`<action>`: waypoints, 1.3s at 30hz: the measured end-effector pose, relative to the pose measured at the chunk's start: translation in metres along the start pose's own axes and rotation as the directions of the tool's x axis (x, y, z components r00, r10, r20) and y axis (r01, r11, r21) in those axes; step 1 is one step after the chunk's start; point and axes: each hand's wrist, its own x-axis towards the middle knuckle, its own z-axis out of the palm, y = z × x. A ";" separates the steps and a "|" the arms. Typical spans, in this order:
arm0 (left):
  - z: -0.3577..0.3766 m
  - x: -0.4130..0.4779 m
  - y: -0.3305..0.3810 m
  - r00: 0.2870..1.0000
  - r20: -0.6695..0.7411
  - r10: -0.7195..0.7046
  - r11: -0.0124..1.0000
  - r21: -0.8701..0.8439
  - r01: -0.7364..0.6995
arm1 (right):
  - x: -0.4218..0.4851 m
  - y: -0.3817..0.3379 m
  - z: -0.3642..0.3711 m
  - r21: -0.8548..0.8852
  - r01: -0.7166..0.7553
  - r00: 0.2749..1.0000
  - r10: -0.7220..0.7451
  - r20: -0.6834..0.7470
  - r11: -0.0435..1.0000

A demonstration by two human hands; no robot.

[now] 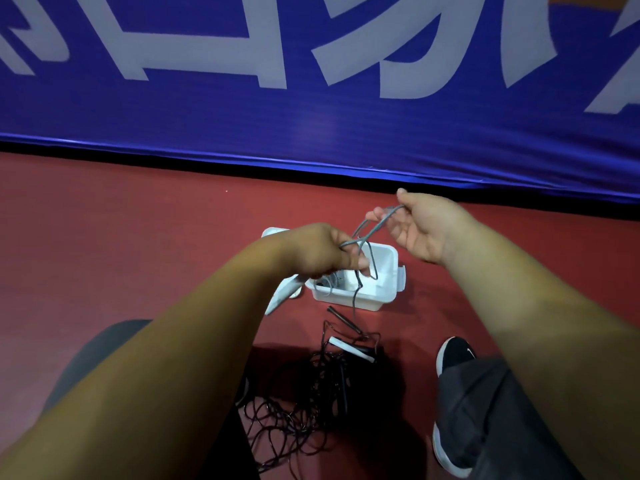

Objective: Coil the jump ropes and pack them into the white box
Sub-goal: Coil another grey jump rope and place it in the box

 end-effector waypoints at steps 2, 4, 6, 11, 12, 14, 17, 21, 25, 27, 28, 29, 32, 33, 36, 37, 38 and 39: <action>-0.003 0.001 0.002 0.997 -0.062 0.051 0.981 -0.184 -0.062 | 0.001 0.000 -0.001 -0.006 -0.055 0.998 0.055 -0.002 0.998; -0.006 0.003 0.005 0.991 -0.105 0.083 0.914 -0.388 -0.118 | 0.000 0.001 -0.003 -0.117 -0.122 0.992 0.123 0.001 0.986; -0.010 0.006 0.008 0.983 -0.147 0.109 0.834 -0.525 -0.170 | -0.006 0.005 -0.002 -0.290 -0.141 0.988 0.154 0.022 0.946; -0.021 0.012 0.009 0.951 -0.304 0.057 0.656 -0.706 -0.265 | -0.014 0.020 0.000 -0.833 0.136 0.954 0.157 0.257 0.536; -0.023 0.013 0.008 0.944 -0.328 0.036 0.624 -0.731 -0.278 | -0.016 0.025 0.000 -0.869 0.189 0.945 0.158 0.288 0.457; -0.027 0.015 0.006 0.932 -0.363 -0.013 0.573 -0.767 -0.291 | -0.016 0.035 0.000 -0.895 0.258 0.927 0.167 0.335 0.363; -0.030 0.015 0.004 0.922 -0.381 -0.067 0.523 -0.800 -0.293 | -0.015 0.045 0.005 -0.879 0.276 0.928 0.130 0.349 0.389; -0.032 0.011 0.005 0.929 -0.360 -0.088 0.520 -0.812 -0.265 | -0.007 0.045 0.010 -0.870 0.308 0.950 -0.171 0.260 0.386; -0.031 0.006 0.007 0.956 -0.284 -0.069 0.517 -0.830 -0.209 | -0.011 0.042 0.013 -0.741 0.439 0.898 -0.235 0.372 0.508; -0.031 0.005 0.008 0.961 -0.268 -0.069 0.520 -0.832 -0.195 | -0.015 0.045 0.018 -0.695 0.499 0.864 -0.240 0.442 0.518; -0.032 0.005 0.008 0.961 -0.267 -0.074 0.519 -0.833 -0.192 | -0.016 0.046 0.019 -0.692 0.515 0.855 -0.249 0.455 0.506; -0.033 0.005 0.008 0.960 -0.269 -0.081 0.518 -0.834 -0.190 | -0.015 0.047 0.021 -0.697 0.518 0.854 -0.253 0.454 0.496; -0.034 0.006 0.007 0.951 -0.290 -0.106 0.536 -0.822 -0.191 | -0.017 0.044 0.022 -0.701 0.487 0.869 -0.214 0.445 0.521; -0.035 0.007 0.005 0.946 -0.301 -0.117 0.546 -0.815 -0.192 | -0.018 0.043 0.023 -0.689 0.479 0.871 -0.196 0.451 0.543; -0.036 0.008 0.001 0.915 -0.365 -0.171 0.666 -0.727 -0.166 | -0.023 0.038 0.025 -0.592 0.464 0.869 -0.207 0.449 0.659; -0.036 0.009 -0.001 0.898 -0.396 -0.191 0.741 -0.658 -0.132 | -0.024 0.035 0.027 -0.538 0.450 0.874 -0.230 0.427 0.712; -0.034 0.006 0.001 0.886 -0.418 -0.203 0.818 -0.570 -0.082 | -0.025 0.031 0.027 -0.479 0.437 0.882 -0.259 0.393 0.761; -0.032 0.005 0.003 0.883 -0.424 -0.204 0.878 -0.477 -0.026 | -0.025 0.027 0.028 -0.422 0.425 0.891 -0.289 0.350 0.801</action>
